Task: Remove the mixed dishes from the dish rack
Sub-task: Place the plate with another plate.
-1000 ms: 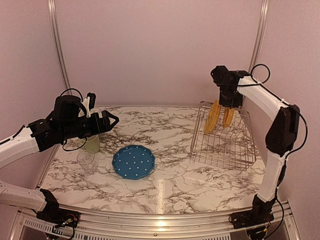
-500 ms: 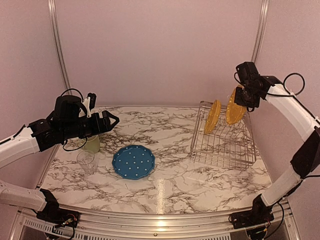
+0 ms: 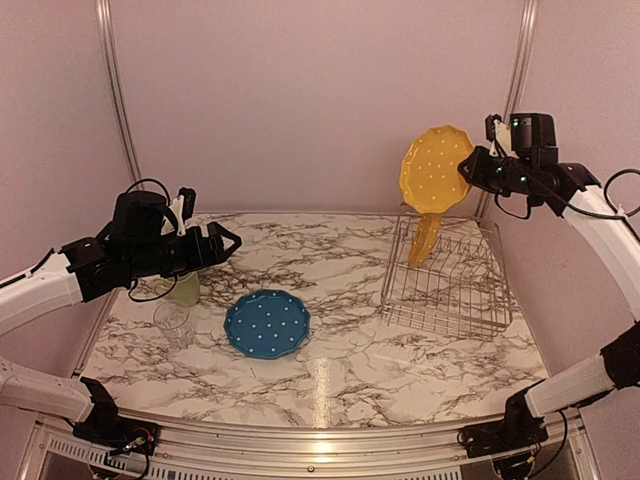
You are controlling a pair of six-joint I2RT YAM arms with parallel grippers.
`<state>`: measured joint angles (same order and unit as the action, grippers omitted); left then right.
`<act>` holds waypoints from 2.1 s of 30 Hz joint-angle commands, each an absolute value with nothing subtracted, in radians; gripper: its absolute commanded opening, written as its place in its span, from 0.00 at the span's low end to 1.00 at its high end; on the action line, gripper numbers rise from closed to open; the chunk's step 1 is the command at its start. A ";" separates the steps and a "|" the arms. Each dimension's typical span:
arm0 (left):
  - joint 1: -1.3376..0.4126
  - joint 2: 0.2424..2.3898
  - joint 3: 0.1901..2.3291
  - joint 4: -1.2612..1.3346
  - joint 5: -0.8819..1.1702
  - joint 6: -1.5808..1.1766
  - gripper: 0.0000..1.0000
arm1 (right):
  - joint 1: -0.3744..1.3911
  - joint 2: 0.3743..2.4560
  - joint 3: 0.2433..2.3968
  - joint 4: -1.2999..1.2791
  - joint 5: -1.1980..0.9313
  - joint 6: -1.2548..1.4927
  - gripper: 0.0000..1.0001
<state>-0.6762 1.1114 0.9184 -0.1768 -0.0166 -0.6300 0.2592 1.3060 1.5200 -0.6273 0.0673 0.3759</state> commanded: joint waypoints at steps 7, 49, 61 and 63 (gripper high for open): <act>-0.677 1.026 0.920 -0.177 -0.080 -0.652 0.94 | 0.481 1.487 1.459 -0.237 -0.371 0.529 0.00; -0.676 1.050 0.931 -0.176 -0.072 -0.662 0.93 | 0.734 2.143 1.650 -0.280 -0.780 0.543 0.00; -0.677 1.041 0.928 -0.189 -0.082 -0.655 0.94 | 0.745 2.213 1.704 -0.341 -0.739 0.571 0.07; -0.676 1.041 0.928 -0.188 -0.080 -0.656 0.94 | 0.749 2.223 1.721 -0.377 -0.720 0.557 0.12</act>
<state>-0.6762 1.0447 0.9180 -0.1776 -0.0795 -0.6670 0.7372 2.2089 1.6432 -0.3538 -0.7189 0.5694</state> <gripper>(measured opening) 0.935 0.194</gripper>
